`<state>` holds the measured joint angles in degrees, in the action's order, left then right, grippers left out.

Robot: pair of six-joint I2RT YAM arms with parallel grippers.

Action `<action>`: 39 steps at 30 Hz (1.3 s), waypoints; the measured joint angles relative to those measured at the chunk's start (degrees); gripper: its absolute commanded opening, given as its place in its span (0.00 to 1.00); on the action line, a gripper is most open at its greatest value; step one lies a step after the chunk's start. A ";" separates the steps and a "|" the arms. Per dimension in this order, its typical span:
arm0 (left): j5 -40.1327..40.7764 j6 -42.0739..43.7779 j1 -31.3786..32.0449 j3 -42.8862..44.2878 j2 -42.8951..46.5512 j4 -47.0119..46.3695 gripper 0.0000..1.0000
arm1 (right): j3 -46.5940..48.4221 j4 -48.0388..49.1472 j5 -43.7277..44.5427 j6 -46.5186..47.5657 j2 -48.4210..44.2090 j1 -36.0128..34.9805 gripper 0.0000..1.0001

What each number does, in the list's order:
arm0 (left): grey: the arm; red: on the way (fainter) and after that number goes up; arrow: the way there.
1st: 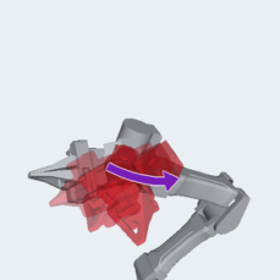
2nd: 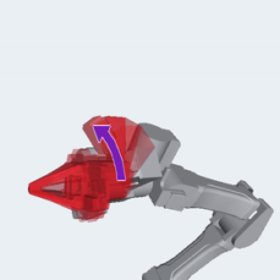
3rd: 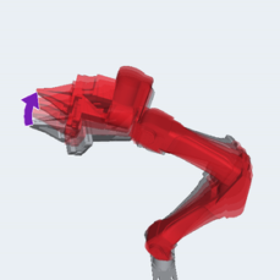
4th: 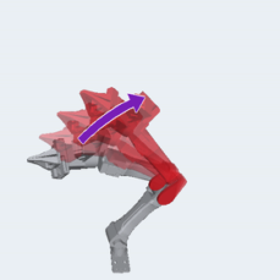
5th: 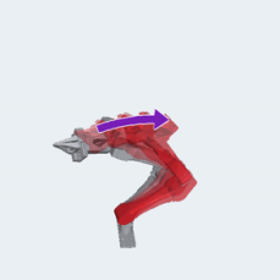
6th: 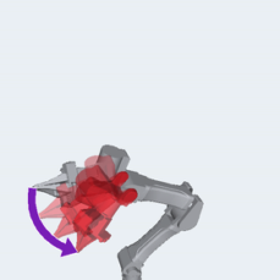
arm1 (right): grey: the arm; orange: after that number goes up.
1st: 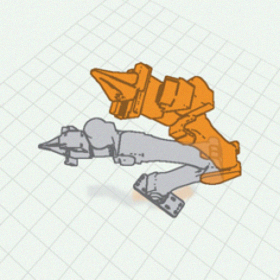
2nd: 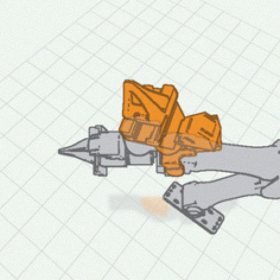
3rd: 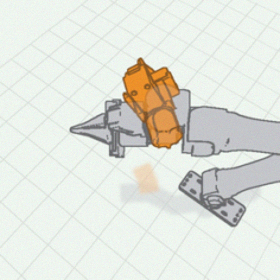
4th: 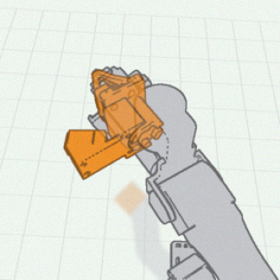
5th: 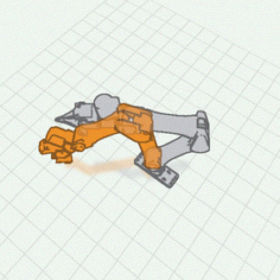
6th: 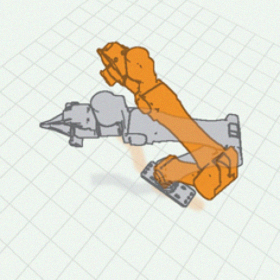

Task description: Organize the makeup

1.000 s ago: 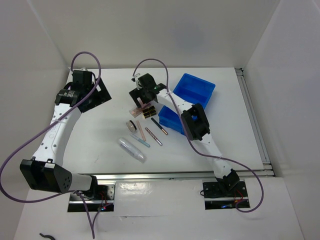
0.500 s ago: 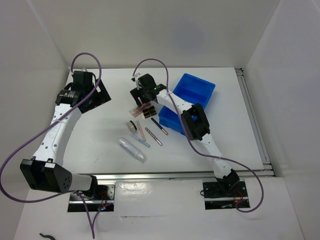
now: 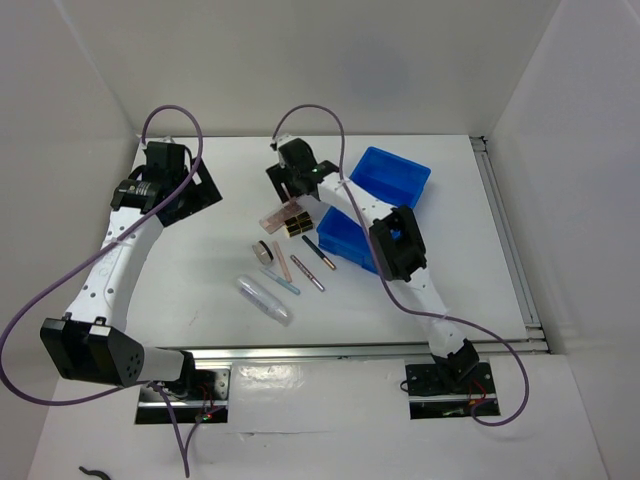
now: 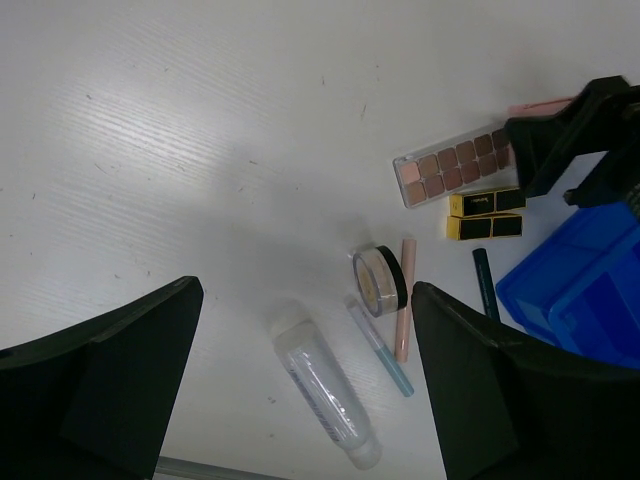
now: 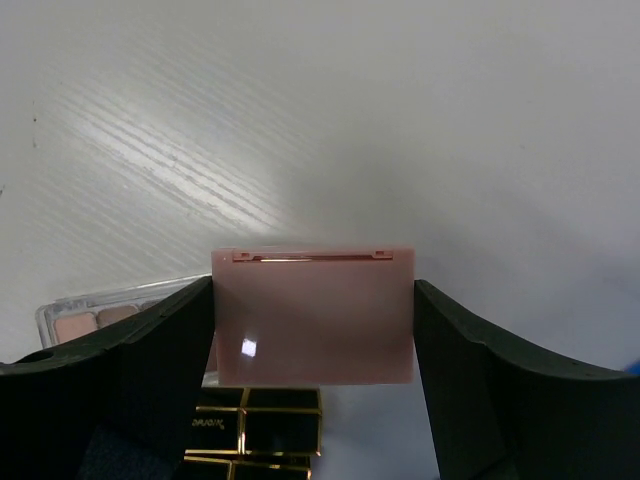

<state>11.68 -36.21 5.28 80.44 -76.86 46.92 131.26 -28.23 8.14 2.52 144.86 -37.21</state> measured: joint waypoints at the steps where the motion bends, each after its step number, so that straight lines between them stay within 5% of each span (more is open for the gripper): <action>1: 0.00 0.00 0.00 0.00 0.00 0.00 1.00 | 0.00 -0.39 0.72 -0.61 -0.87 0.24 0.76; 18: -1.55 -0.07 0.00 0.02 0.00 0.00 1.00 | -6.54 -8.37 8.46 -31.91 -18.01 26.23 0.75; 39: -3.19 0.04 0.00 -0.09 -1.81 -0.72 1.00 | -9.70 -10.82 6.64 -38.77 -14.64 29.22 0.76</action>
<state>8.49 -36.16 5.28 80.36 -78.67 46.19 121.56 -39.05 14.79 -36.25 130.21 -7.99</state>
